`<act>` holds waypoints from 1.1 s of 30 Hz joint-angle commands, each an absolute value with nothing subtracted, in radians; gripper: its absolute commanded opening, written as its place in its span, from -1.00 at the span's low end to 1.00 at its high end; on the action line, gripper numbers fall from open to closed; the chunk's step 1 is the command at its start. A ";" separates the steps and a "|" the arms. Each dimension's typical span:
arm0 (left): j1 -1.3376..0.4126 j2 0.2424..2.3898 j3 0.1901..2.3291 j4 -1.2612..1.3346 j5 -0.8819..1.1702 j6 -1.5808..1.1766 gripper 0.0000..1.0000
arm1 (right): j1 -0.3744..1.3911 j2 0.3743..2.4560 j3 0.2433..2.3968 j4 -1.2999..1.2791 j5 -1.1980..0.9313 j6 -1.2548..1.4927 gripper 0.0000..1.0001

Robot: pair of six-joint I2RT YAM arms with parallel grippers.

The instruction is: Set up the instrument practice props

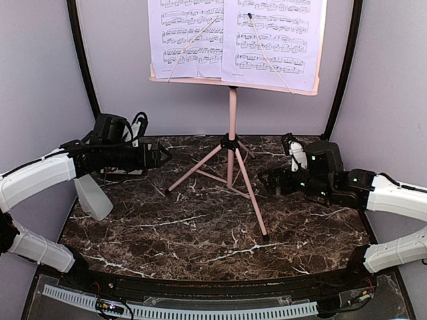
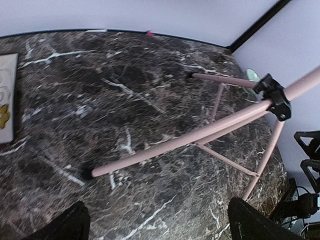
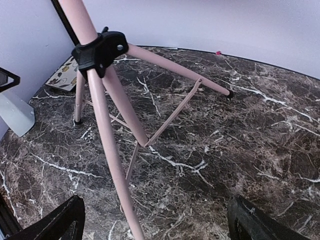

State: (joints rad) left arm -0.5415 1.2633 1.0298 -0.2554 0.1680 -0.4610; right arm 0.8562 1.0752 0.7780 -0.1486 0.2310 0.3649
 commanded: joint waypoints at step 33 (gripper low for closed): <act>0.041 1.407 1.441 -1.281 -0.348 -0.850 0.98 | 0.823 1.225 0.909 -0.103 0.063 0.352 1.00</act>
